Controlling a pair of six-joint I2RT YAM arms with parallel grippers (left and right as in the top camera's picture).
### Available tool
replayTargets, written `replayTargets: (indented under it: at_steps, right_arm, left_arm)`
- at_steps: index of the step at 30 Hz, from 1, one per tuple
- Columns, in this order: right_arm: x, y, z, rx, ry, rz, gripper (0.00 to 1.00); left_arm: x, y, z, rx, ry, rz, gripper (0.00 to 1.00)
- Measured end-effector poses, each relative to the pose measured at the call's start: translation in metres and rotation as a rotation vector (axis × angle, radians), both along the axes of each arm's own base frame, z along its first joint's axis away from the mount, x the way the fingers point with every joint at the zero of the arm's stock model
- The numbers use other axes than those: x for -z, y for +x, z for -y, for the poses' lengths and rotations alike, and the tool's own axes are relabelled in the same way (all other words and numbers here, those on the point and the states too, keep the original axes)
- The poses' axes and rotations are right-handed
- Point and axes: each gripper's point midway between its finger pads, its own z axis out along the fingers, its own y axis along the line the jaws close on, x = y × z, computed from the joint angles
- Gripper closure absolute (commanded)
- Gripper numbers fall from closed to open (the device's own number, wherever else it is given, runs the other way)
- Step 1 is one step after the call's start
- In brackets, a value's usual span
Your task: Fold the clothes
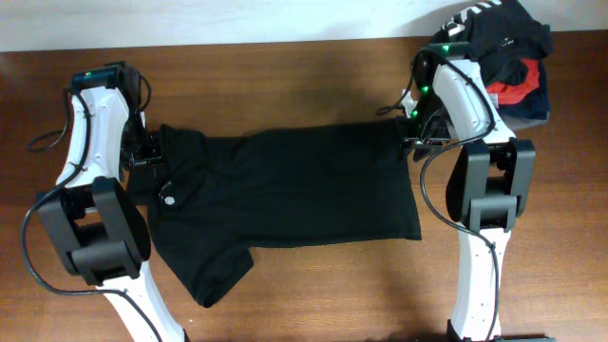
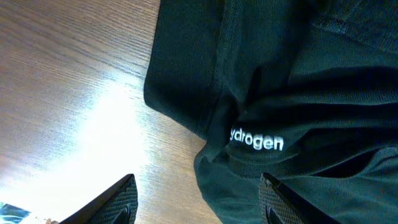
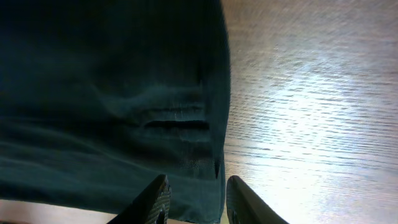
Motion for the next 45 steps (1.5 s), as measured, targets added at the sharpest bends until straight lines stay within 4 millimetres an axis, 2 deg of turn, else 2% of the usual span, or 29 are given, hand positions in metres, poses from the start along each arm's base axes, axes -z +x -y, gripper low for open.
replayTargets:
  at_steps: [3, 6, 9, 12, 16, 19, 22, 25, 26, 29, 32, 34, 38, 39, 42, 45]
  right_arm:
    - [-0.023, 0.009, 0.002, 0.009, 0.008, 0.041, 0.65]
    - [-0.058, 0.028, 0.002, 0.014, 0.015, 0.150, 0.64]
    - [-0.097, 0.046, 0.000, 0.014, 0.029, 0.291, 0.62]
    - [-0.134, 0.045, -0.001, 0.019, 0.040, 0.385, 0.62]
    - [-0.183, 0.034, -0.002, 0.024, 0.047, 0.498, 0.62]
    - [-0.226, 0.020, -0.001, 0.032, 0.051, 0.599, 0.59]
    - [-0.268, 0.000, -0.001, 0.038, 0.053, 0.701, 0.57]
    - [-0.304, -0.034, 0.002, 0.054, 0.037, 0.787, 0.49]
    - [-0.310, -0.047, 0.003, 0.064, 0.028, 0.795, 0.45]
    - [-0.307, -0.086, 0.007, 0.091, 0.004, 0.760, 0.41]
    - [-0.280, -0.112, 0.011, 0.122, -0.016, 0.662, 0.40]
    - [-0.247, -0.122, 0.012, 0.139, -0.034, 0.544, 0.40]
    - [-0.178, -0.119, 0.011, 0.155, -0.047, 0.378, 0.40]
    - [-0.156, -0.120, 0.010, 0.160, -0.045, 0.338, 0.40]
    - [-0.111, -0.124, 0.007, 0.173, -0.036, 0.266, 0.40]
    - [-0.080, -0.131, 0.003, 0.186, -0.021, 0.228, 0.40]
  left_arm:
    - [-0.008, 0.004, 0.000, 0.000, 0.002, 0.015, 0.36]
    - [-0.028, 0.018, 0.000, 0.004, 0.010, 0.085, 0.31]
    - [-0.068, 0.033, 0.006, 0.019, 0.016, 0.216, 0.27]
    - [-0.124, 0.036, 0.017, 0.044, 0.028, 0.383, 0.25]
    - [-0.198, 0.019, 0.037, 0.083, 0.015, 0.589, 0.25]
    - [-0.234, -0.002, 0.053, 0.116, -0.003, 0.675, 0.24]
    - [-0.244, -0.021, 0.070, 0.146, -0.029, 0.674, 0.24]
    - [-0.236, -0.034, 0.086, 0.167, -0.054, 0.617, 0.24]
    - [-0.232, -0.035, 0.090, 0.171, -0.059, 0.603, 0.24]
    - [-0.209, -0.040, 0.100, 0.175, -0.074, 0.529, 0.24]
    - [-0.179, -0.047, 0.105, 0.158, -0.081, 0.438, 0.24]
    - [-0.152, -0.051, 0.109, 0.136, -0.089, 0.383, 0.24]
    - [-0.096, -0.064, 0.123, 0.108, -0.149, 0.296, 0.27]
    - [-0.080, -0.072, 0.130, 0.105, -0.176, 0.273, 0.28]
    - [-0.050, -0.098, 0.148, 0.099, -0.238, 0.222, 0.29]
    - [-0.026, -0.134, 0.163, 0.089, -0.275, 0.150, 0.29]
